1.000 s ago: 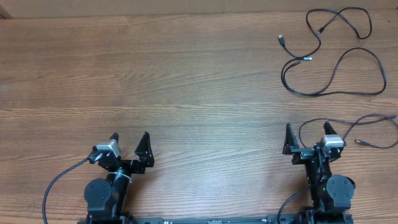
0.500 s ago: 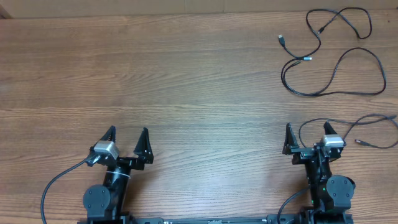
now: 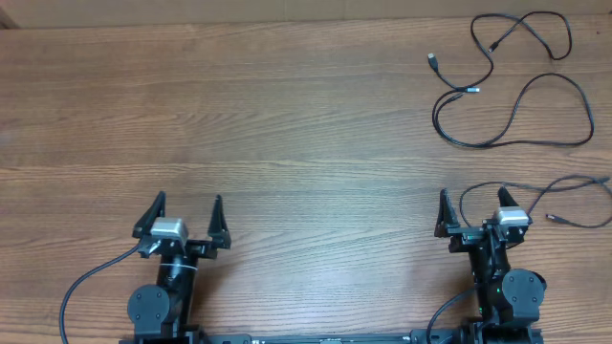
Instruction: Untangle cables
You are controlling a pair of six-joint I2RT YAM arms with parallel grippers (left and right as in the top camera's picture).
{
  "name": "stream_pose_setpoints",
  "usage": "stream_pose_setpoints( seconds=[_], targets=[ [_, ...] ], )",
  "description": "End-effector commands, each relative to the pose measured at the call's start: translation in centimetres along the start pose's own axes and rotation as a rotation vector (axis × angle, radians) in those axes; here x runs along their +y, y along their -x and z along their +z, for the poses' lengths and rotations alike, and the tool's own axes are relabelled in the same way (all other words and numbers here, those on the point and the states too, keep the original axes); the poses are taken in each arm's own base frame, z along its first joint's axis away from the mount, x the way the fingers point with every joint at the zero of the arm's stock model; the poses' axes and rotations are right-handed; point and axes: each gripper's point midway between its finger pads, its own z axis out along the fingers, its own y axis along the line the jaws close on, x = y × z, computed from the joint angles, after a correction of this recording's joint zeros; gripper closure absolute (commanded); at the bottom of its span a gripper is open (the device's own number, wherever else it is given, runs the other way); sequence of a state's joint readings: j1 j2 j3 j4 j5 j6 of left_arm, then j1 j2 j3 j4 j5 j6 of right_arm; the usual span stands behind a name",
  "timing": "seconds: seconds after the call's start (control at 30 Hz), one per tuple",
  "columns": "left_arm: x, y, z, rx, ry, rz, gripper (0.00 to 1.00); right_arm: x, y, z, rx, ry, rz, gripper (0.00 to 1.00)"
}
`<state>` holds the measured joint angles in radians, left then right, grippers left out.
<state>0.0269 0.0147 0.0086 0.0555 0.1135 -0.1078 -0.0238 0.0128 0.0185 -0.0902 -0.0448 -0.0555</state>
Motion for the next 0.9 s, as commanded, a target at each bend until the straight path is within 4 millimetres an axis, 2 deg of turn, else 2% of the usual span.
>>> stream_pose_setpoints(
  seconds=[0.0,0.17,0.37,0.77,0.87],
  targets=[
    [2.4,-0.3,-0.2,-0.001,0.134,-0.040,0.00,-0.1,-0.1,0.0,-0.007,-0.005,0.005,0.00],
    [3.4,-2.8,-0.5,0.097,0.201,-0.054,0.00,-0.1,-0.1,0.0,-0.007,-0.005,0.005,0.00],
    [2.6,-2.8,-0.4,0.104,0.168,0.015,0.00,-0.1,-0.1,0.0,-0.007,-0.005,0.005,0.00],
    [3.3,-2.7,-0.5,0.104,0.203,0.068,0.01,-0.1,-0.1,0.0,-0.006,-0.005,0.005,0.00],
    [2.5,-2.9,-0.4,0.118,0.151,0.133,0.01,-0.1,-0.1,0.0,-0.007,-0.005,0.005,0.00]
  ],
)
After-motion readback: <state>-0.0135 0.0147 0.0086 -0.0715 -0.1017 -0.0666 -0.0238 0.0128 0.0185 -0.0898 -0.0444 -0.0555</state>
